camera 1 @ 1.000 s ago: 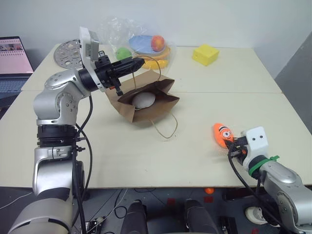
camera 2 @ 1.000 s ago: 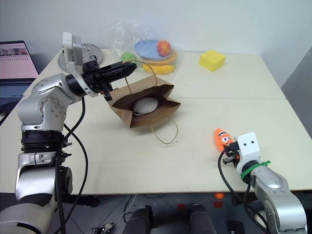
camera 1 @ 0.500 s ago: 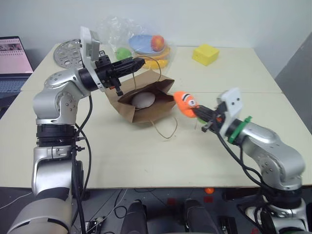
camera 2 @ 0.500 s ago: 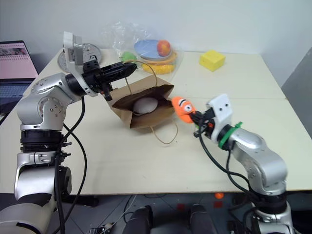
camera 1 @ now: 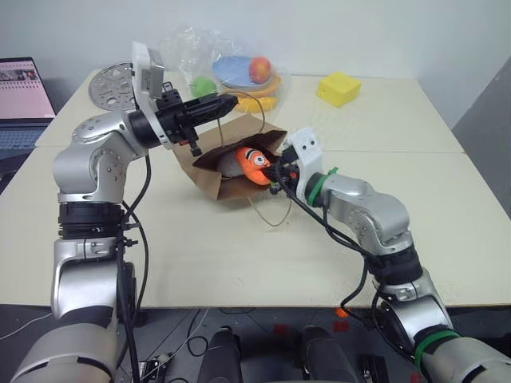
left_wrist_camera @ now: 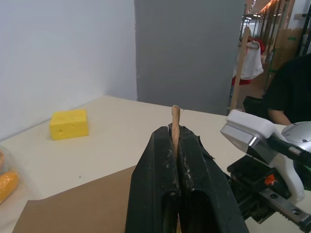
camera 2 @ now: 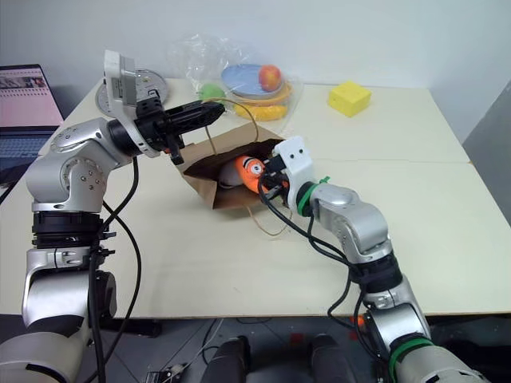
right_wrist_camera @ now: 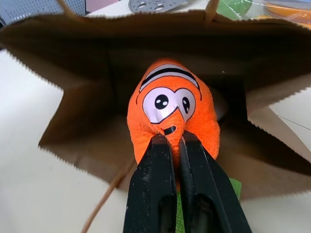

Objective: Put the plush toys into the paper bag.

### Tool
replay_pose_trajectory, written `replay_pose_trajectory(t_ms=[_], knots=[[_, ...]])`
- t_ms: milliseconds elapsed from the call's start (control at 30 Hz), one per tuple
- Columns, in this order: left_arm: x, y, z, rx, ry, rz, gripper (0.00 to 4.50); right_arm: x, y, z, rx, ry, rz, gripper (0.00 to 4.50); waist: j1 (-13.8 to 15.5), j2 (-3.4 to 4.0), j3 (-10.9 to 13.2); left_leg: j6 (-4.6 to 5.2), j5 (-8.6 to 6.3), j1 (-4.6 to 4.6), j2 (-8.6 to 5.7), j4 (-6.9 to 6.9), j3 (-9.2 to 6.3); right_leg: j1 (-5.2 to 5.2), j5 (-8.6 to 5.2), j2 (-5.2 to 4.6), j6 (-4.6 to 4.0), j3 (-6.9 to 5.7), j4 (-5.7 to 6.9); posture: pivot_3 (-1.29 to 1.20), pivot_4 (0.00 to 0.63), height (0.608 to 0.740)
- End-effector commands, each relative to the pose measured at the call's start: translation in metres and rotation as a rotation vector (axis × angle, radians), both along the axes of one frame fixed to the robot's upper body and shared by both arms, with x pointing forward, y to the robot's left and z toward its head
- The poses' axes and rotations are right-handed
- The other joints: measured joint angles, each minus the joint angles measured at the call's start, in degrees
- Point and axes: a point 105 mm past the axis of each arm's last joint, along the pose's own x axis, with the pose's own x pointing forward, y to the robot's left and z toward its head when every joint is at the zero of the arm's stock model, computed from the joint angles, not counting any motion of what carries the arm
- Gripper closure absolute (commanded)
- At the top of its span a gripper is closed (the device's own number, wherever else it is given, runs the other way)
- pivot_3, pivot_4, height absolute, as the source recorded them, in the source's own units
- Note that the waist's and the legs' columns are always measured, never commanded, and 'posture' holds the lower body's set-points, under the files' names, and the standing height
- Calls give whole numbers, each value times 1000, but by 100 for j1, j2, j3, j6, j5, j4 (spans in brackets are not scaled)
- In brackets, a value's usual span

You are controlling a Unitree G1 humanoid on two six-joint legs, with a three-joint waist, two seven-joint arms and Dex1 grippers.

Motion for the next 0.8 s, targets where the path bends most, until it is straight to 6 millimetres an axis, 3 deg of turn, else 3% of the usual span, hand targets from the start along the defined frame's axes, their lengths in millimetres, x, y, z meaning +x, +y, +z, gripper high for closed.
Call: replay_pose_trajectory(t_ms=[33, 167, 367, 467, 600, 800], knots=[[-7, -1, 14, 0, -58, -11, 4500, 11, 9, 14, 6, -73, -12, 4460, -5, 0, 0, 0, 0, 0, 2, -1, 0, -1, 0, 1, 0, 0, 0, 0, 150, 740], [-8, 0, 14, 3, -58, -13, 4500, 25, 18, 11, 26, -63, -36, 4460, 1, 0, 0, 0, 0, 0, 6, -5, -1, -2, 0, 5, 0, -2, 1, 0, 150, 740], [-9, 0, 14, 5, -58, -12, 4500, 38, 15, 3, 5, -47, -103, 4460, -1, 1, 0, 0, 0, -1, 6, -6, -1, -4, 0, 5, -1, -2, 1, 0, 150, 740], [-9, 0, 15, 9, -59, -12, 4500, 39, 9, -4, -28, -51, -101, 3704, -2, 1, 0, 0, 0, -1, 6, -6, -2, -4, 0, 6, -1, -2, 1, 0, 150, 740], [-8, -1, 14, 8, -57, -15, 4500, 29, 0, 5, -12, -86, -76, 2222, 1, 1, 1, 0, 0, -1, 6, -7, -1, -4, 0, 6, -1, -2, 1, 0, 150, 740], [-7, -4, 13, 5, -53, -24, 4500, 1, -31, 22, -15, -138, -89, 17, 6, 1, 1, 0, 0, -6, 6, -9, -2, -11, 0, 6, -1, -2, 1, 0, 150, 740]])
